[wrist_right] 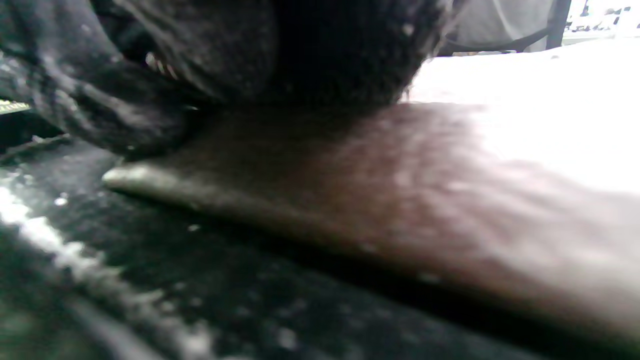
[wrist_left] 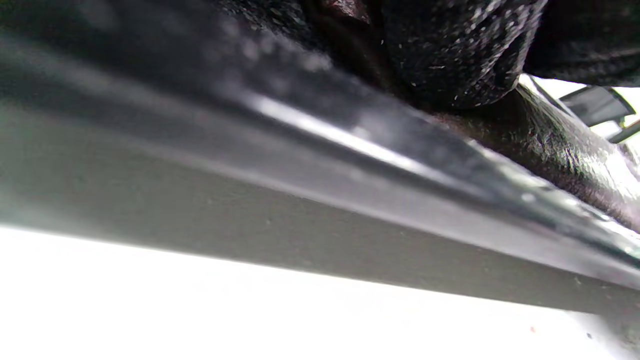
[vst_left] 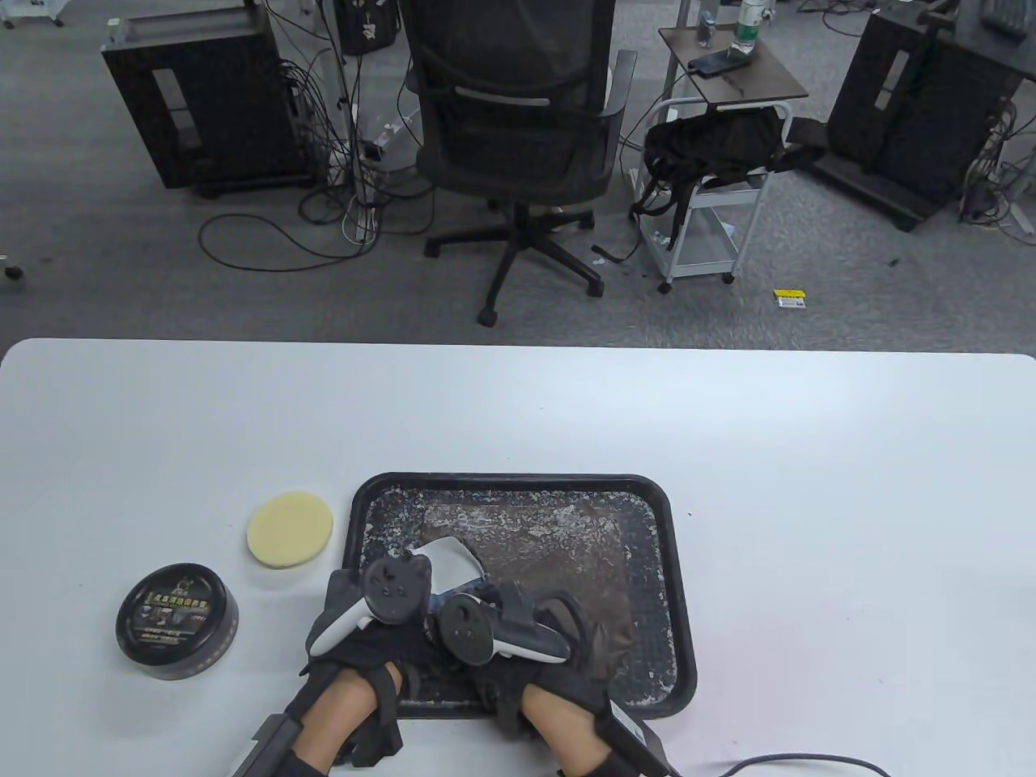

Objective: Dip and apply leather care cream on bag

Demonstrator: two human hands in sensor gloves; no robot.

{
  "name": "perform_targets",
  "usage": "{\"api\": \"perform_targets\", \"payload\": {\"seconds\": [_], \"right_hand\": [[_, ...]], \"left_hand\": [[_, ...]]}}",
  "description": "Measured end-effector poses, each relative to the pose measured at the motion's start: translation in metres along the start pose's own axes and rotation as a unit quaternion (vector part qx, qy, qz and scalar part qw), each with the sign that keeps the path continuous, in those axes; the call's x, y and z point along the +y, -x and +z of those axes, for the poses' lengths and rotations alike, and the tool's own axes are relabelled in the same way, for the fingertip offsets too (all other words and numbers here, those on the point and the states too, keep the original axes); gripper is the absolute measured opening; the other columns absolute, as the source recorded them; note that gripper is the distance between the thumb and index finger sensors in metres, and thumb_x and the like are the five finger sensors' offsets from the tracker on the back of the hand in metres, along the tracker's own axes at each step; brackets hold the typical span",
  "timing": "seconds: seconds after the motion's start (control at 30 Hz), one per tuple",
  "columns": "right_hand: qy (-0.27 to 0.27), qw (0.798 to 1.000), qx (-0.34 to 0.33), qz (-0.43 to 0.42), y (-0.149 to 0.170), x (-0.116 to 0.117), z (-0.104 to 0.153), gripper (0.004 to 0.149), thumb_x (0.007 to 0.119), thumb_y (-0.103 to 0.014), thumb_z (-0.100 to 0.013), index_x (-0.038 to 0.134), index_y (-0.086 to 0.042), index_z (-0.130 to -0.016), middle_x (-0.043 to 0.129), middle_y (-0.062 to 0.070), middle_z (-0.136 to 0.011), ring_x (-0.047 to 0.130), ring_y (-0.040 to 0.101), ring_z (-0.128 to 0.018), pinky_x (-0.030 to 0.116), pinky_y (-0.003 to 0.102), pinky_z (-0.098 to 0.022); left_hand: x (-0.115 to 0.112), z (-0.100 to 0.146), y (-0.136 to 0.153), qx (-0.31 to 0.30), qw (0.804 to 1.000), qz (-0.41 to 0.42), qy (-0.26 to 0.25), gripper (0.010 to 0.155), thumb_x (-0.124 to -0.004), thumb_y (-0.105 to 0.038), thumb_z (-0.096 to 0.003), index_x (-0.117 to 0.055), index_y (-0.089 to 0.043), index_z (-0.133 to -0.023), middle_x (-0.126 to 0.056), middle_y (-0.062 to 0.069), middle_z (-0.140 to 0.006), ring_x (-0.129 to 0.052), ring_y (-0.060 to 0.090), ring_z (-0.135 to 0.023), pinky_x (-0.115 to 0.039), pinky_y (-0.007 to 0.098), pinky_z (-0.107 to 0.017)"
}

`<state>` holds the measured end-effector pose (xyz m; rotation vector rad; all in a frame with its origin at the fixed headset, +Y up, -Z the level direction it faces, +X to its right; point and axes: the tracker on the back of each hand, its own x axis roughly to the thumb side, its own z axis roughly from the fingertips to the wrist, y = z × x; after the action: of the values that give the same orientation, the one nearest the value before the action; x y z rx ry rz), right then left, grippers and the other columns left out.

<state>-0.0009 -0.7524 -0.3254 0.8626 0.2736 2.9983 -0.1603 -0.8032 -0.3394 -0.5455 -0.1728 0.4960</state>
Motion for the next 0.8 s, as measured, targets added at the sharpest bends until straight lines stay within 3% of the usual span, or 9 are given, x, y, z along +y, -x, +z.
{"api": "perform_targets", "payload": {"seconds": [0.1, 0.27, 0.47, 0.67, 0.8], "right_hand": [[-0.018, 1.0, 0.016, 0.021, 0.01, -0.003, 0.005, 0.057, 0.079, -0.025, -0.044, 0.072, -0.029, -0.1, 0.07, 0.003, -0.104, 0.073, 0.031, -0.096, 0.058, 0.05, -0.072], [-0.07, 0.995, 0.069, 0.035, 0.034, -0.007, 0.016, 0.057, 0.079, -0.025, -0.043, 0.073, -0.029, -0.099, 0.071, 0.003, -0.104, 0.074, 0.031, -0.095, 0.059, 0.051, -0.072], [-0.113, 0.982, 0.15, 0.008, 0.067, -0.014, 0.03, 0.057, 0.079, -0.024, -0.044, 0.073, -0.025, -0.1, 0.071, 0.008, -0.103, 0.074, 0.035, -0.093, 0.063, 0.054, -0.069], [-0.123, 0.971, 0.205, 0.008, 0.091, -0.019, 0.039, 0.057, 0.078, -0.024, -0.044, 0.073, -0.022, -0.1, 0.073, 0.013, -0.101, 0.078, 0.038, -0.09, 0.067, 0.055, -0.067], [-0.13, 0.959, 0.25, 0.006, 0.104, -0.022, 0.046, 0.057, 0.079, -0.022, -0.043, 0.074, -0.012, -0.099, 0.076, 0.021, -0.095, 0.085, 0.043, -0.083, 0.073, 0.058, -0.061]], "left_hand": [[0.0, 0.0, 0.0, 0.003, 1.0, -0.004, 0.003, 0.106, -0.084, -0.05, -0.0373, 0.007, -0.031, -0.09, -0.011, -0.001, -0.109, -0.013, 0.028, -0.106, -0.014, 0.056, -0.075], [0.001, 0.0, -0.001, 0.003, 1.0, -0.006, 0.004, 0.091, -0.084, -0.05, -0.0368, -0.023, -0.033, -0.102, -0.014, -0.002, -0.109, -0.013, 0.028, -0.106, -0.014, 0.056, -0.075], [0.001, 0.0, 0.0, 0.001, 1.0, -0.006, 0.005, 0.088, -0.083, -0.051, -0.0371, -0.025, -0.034, -0.102, -0.013, -0.003, -0.109, -0.012, 0.027, -0.106, -0.014, 0.056, -0.075], [0.001, -0.001, 0.0, 0.002, 1.0, -0.006, 0.009, 0.088, -0.082, -0.051, -0.0373, -0.025, -0.034, -0.102, -0.012, -0.004, -0.108, -0.011, 0.027, -0.106, -0.013, 0.055, -0.075], [0.001, -0.001, 0.0, 0.004, 1.0, -0.01, 0.011, 0.088, -0.082, -0.052, -0.0374, -0.024, -0.034, -0.102, -0.012, -0.004, -0.108, -0.011, 0.027, -0.106, -0.013, 0.055, -0.075]]}}
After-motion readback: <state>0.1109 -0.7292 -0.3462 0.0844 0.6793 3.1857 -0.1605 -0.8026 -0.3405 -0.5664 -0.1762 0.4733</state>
